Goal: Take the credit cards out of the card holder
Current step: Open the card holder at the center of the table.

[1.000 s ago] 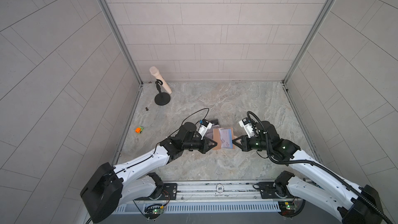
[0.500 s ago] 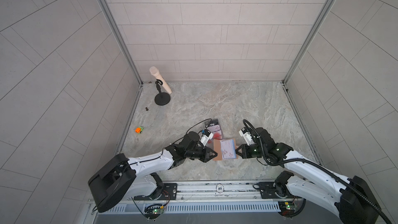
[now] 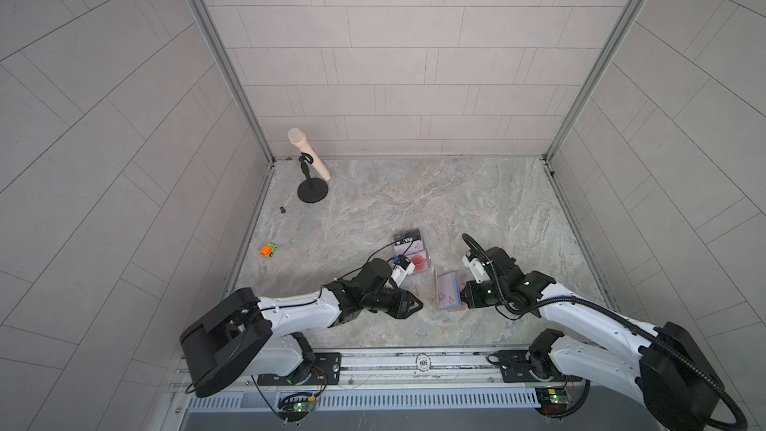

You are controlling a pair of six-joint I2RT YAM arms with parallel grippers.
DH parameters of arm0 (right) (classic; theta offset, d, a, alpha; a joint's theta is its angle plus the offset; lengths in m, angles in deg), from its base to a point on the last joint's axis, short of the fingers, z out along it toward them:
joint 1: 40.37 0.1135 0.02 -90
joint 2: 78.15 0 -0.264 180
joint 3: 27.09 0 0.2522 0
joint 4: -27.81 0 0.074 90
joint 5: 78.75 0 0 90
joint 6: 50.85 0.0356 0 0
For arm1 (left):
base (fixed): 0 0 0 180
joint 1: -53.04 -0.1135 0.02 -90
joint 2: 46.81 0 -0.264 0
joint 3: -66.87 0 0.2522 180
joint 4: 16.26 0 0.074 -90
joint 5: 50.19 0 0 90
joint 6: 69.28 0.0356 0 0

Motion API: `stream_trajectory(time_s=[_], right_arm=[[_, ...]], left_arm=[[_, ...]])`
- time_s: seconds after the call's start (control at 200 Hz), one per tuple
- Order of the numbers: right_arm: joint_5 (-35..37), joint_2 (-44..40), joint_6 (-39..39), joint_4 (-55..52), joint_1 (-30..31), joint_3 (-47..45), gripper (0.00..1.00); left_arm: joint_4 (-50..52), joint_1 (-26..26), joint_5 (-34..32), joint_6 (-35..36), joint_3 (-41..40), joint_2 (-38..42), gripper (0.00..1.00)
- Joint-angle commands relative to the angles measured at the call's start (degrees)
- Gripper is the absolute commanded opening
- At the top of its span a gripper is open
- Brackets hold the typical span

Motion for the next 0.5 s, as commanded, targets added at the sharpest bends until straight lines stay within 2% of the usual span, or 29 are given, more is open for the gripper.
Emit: stream_trajectory(time_s=[0.0, 0.115, 0.27, 0.36, 0.496], right_arm=[[4.7, 1.3, -3.4, -4.6, -0.1, 3.1, 0.00], [5.4, 3.6, -5.1, -6.1, -0.1, 5.3, 0.00], [4.2, 6.9, -7.3, -7.3, -0.1, 7.6, 0.00], [1.2, 8.7, -8.2, -6.5, 0.0, 8.1, 0.00], [-4.6, 10.4, -9.0, -5.3, 1.8, 8.5, 0.00]], left_arm=[[7.3, 0.2, -3.9, 4.5, 3.2, 3.1, 0.45], [11.1, 0.1, -5.4, 7.1, 5.5, 5.6, 0.49], [14.1, -0.6, -6.8, 13.5, 8.8, 8.0, 0.62], [15.9, -2.3, -5.6, 17.6, 11.3, 8.3, 0.63], [17.9, -5.8, -0.6, 22.5, 13.4, 9.2, 0.61]])
